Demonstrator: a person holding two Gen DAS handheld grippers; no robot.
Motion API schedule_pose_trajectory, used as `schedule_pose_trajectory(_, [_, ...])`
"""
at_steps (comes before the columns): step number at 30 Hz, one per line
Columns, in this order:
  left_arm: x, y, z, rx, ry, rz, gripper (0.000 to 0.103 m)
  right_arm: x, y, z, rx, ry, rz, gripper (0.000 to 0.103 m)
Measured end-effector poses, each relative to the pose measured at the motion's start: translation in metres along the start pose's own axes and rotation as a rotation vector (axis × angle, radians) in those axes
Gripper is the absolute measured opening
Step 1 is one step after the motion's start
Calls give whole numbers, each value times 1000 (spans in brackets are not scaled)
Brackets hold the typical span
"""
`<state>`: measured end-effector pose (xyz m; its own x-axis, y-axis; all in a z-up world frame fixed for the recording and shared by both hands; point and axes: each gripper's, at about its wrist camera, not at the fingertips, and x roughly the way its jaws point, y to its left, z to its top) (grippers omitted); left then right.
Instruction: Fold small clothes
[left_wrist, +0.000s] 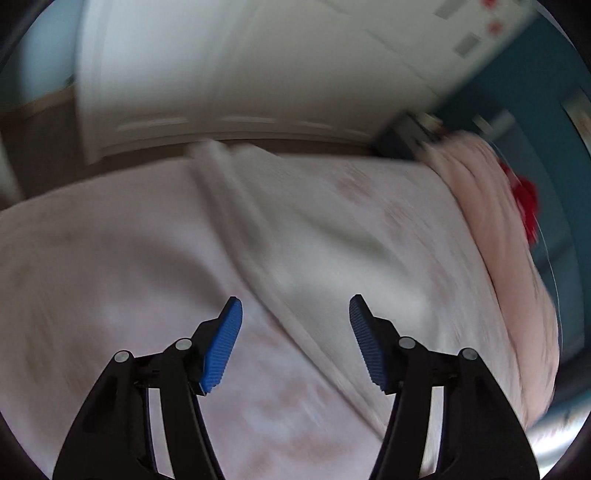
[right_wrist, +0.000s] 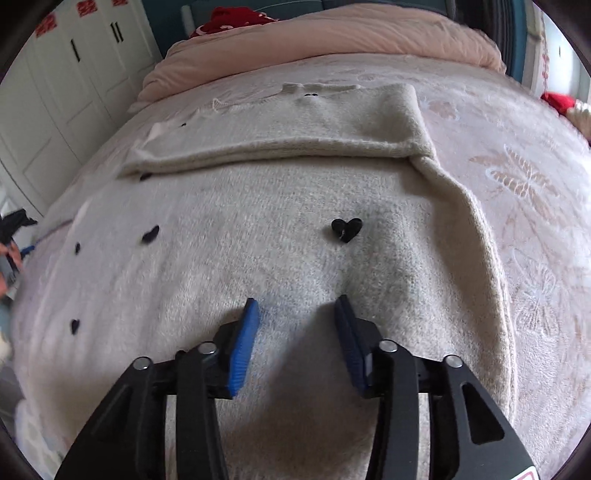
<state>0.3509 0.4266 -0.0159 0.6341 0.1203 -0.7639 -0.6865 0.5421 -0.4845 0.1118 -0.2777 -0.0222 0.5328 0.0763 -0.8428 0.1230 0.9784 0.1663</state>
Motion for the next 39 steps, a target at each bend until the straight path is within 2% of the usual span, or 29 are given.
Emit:
schedule_pose_trajectory(2, [12, 20, 16, -110, 16, -45, 56, 3, 11, -3, -46, -1, -46, 56])
schedule_pose_trajectory(4, [14, 22, 22, -149, -1, -57, 45, 6, 14, -8, -64, -10, -69, 58])
schedule_pose_trajectory(5, [16, 18, 25, -140, 7, -52, 18, 7, 13, -8, -64, -18, -69, 59])
schedule_pose_trajectory(6, [19, 11, 27, -126, 35, -51, 11, 7, 12, -11, -60, -28, -64, 59])
schedule_pose_trajectory(7, [15, 5, 27, -121, 27, -60, 11, 7, 10, -13, -52, -40, -53, 59])
schedule_pose_trajectory(8, [0, -12, 25, -94, -15, -88, 10, 7, 8, -15, -47, -49, -45, 59])
schedule_pose_trajectory(9, [-12, -30, 22, -48, -39, -115, 10, 7, 8, -16, -45, -54, -42, 60])
schedule_pose_trajectory(10, [-29, -58, 15, 45, -62, -149, 10, 7, 9, -16, -46, -56, -42, 60])
schedule_pose_trajectory(12, [-70, -125, -16, 273, -109, -249, 10, 8, 10, -15, -47, -61, -35, 62])
schedule_pose_trajectory(13, [-88, -151, -34, 345, -116, -308, 10, 8, 8, -16, -43, -66, -24, 63])
schedule_pose_trajectory(16, [-137, -229, -111, 516, -53, -513, 11, 7, 5, -17, -25, -76, 16, 67])
schedule_pose_trajectory(17, [-148, -256, -150, 571, 4, -578, 13, 6, 4, -16, -21, -77, 27, 69])
schedule_pose_trajectory(19, [-155, -283, -207, 647, 92, -620, 20, 6, 4, -16, -19, -77, 51, 73])
schedule_pose_trajectory(21, [-141, -299, -275, 701, 192, -593, 72, 6, 4, -15, -16, -78, 70, 75])
schedule_pose_trajectory(22, [-133, -296, -297, 691, 225, -575, 76, 5, 3, -15, -13, -78, 84, 76])
schedule_pose_trajectory(24, [-115, -281, -336, 668, 302, -561, 76, 3, 0, -14, -1, -82, 105, 77])
schedule_pose_trajectory(27, [-97, -242, -346, 589, 377, -514, 76, -3, -2, -10, 11, -68, 119, 77])
schedule_pose_trajectory(29, [-87, -213, -330, 491, 400, -501, 76, -7, -1, 1, 25, -51, 139, 77])
schedule_pose_trajectory(30, [-77, -197, -310, 428, 391, -482, 76, -7, -1, 9, 40, -53, 160, 77])
schedule_pose_trajectory(34, [-49, -165, -241, 246, 345, -417, 75, -3, 4, 70, 116, -114, 234, 77])
schedule_pose_trajectory(37, [-25, -152, -209, 123, 365, -412, 74, 27, 11, 127, 215, -96, 313, 77])
schedule_pose_trajectory(39, [-10, -149, -203, 40, 385, -426, 69, 54, 16, 159, 275, -54, 315, 77])
